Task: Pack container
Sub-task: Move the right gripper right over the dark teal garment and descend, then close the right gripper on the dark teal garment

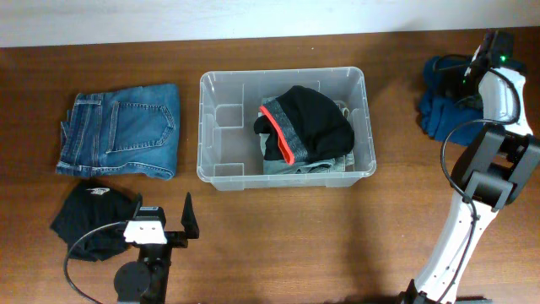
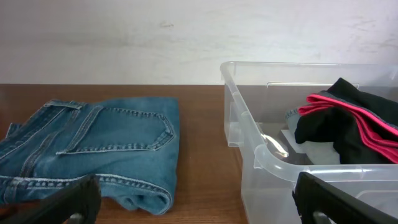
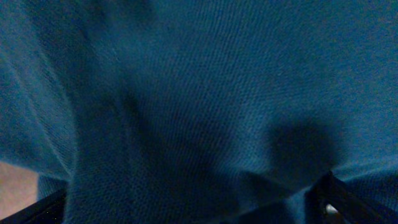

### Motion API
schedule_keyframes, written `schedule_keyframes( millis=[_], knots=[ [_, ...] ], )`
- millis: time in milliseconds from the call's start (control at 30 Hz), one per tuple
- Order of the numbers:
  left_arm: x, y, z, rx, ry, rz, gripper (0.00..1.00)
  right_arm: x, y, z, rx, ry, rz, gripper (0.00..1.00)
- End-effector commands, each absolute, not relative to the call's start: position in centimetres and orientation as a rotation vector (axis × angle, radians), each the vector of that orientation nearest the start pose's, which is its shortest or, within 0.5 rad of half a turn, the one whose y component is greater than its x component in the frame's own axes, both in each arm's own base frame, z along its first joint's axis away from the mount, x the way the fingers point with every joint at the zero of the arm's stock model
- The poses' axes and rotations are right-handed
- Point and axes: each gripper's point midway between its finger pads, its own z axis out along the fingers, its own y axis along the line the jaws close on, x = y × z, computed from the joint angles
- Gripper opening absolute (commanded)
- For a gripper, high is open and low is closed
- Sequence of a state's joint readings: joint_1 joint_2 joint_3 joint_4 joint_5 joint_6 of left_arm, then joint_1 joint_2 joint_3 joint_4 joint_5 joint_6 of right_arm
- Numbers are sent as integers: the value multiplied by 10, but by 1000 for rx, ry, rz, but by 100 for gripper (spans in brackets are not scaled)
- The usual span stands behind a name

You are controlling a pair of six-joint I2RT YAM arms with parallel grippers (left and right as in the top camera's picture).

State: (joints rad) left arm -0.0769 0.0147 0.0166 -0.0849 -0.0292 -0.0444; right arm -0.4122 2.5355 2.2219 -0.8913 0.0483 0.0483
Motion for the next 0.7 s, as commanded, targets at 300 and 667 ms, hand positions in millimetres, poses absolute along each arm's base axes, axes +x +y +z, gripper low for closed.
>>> schedule_keyframes(
  millis=[300,667],
  knots=[
    [246,-14,156,20,1652,-60,100,425,-171,-55,915,3152,197,87],
    [246,-14,156,20,1652,-60,99,377,-150,-53,967,3350,250,88]
  ],
)
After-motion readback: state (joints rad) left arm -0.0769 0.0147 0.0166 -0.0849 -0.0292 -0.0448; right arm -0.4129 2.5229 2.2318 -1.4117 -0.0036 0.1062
